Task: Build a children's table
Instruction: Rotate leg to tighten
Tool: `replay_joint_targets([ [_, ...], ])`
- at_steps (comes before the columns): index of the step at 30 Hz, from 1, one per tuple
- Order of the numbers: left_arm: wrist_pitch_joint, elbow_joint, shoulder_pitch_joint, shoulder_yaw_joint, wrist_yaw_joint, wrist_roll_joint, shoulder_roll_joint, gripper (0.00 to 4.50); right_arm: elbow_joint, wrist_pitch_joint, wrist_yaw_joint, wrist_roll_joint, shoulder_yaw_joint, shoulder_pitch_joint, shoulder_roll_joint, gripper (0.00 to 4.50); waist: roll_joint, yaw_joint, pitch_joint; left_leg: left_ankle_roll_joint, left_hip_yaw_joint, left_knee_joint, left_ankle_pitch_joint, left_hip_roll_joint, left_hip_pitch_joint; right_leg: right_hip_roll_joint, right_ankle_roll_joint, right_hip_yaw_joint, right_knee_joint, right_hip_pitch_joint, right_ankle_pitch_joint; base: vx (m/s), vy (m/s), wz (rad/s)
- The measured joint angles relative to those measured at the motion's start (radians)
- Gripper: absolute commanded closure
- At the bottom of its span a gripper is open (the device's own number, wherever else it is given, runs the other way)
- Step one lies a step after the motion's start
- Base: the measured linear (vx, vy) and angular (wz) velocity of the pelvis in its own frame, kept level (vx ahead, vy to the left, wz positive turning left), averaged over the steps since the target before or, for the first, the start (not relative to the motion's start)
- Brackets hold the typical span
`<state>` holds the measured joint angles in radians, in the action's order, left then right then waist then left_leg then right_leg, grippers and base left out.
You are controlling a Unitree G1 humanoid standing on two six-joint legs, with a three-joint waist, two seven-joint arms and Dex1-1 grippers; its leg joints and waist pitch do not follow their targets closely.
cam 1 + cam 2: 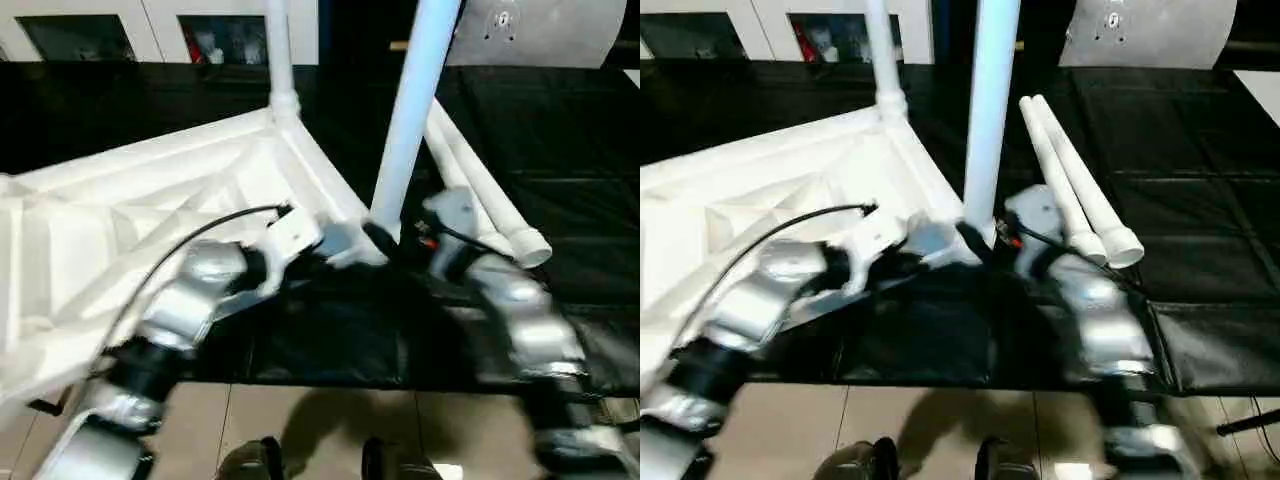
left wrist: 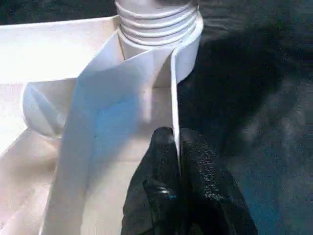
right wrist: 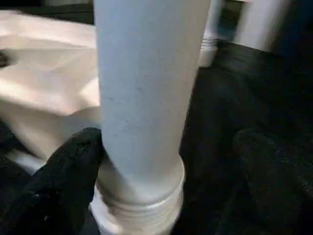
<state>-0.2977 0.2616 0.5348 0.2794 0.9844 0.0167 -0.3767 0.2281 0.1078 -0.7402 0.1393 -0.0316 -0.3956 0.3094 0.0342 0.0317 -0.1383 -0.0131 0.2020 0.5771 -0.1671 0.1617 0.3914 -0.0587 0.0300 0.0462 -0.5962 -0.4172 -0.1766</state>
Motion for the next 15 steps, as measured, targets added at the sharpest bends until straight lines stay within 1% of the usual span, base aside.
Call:
replay_joint_targets([
  [4,0.07,0.026,-0.001,0.01,0.108,-0.02,-0.054,4.5,-0.018,-0.001,-0.184,0.055,-0.033,-0.002,0.061,0.05,0.0,0.003,0.0,0.0,0.0,0.002,0.0,0.0,0.0,0.0,0.0,0.0,-0.001,0.0,0.0,0.0,0.0,0.0],
  [5,0.096,0.037,0.004,0.018,0.145,-0.023,-0.072,4.5,-0.018,-0.001,-0.246,0.064,-0.049,-0.006,0.087,0.05,0.0,0.004,0.0,0.0,0.0,0.003,0.0,0.0,0.001,0.0,0.0,0.0,-0.001,0.001,0.0,0.0,0.0,0.0],
  [7,0.125,0.052,0.01,0.024,0.188,-0.024,-0.092,4.5,-0.014,0.001,-0.317,0.068,-0.067,-0.014,0.112,0.05,0.0,0.009,0.0,0.0,0.0,0.006,0.0,0.001,0.001,0.0,0.001,0.0,-0.003,0.001,0.0,0.0,0.0,0.0],
  [8,0.141,0.068,0.022,0.033,0.216,-0.026,-0.105,4.5,0.002,0.001,-0.364,0.069,-0.091,-0.03,0.131,0.05,0.0,0.012,0.0,0.0,-0.001,0.008,0.0,0.001,0.002,0.0,0.001,0.0,-0.004,0.001,0.0,0.0,0.0,0.0],
  [9,0.15,0.074,0.026,0.035,0.233,-0.027,-0.111,4.5,0.013,0.0,-0.388,0.068,-0.101,-0.038,0.138,0.31,0.0,0.013,0.0,0.0,-0.001,0.009,0.0,0.001,0.002,0.0,0.001,0.0,-0.005,0.001,0.001,0.0,0.0,0.0],
  [12,0.175,0.095,0.033,0.043,0.283,-0.037,-0.124,4.5,0.054,-0.002,-0.435,0.064,-0.121,-0.053,0.146,0.44,-0.001,0.018,0.0,0.0,-0.001,0.011,-0.001,0.001,0.002,-0.001,0.002,0.0,-0.005,0.001,0.001,0.0,0.0,0.0],
  [15,0.197,0.12,0.048,0.052,0.317,-0.041,-0.127,4.5,0.086,0.001,-0.477,0.068,-0.135,-0.079,0.145,0.83,-0.001,0.024,0.0,-0.002,-0.001,0.012,-0.002,0.001,0.002,-0.001,0.004,0.0,-0.005,0.001,0.002,0.0,0.0,0.0],
])
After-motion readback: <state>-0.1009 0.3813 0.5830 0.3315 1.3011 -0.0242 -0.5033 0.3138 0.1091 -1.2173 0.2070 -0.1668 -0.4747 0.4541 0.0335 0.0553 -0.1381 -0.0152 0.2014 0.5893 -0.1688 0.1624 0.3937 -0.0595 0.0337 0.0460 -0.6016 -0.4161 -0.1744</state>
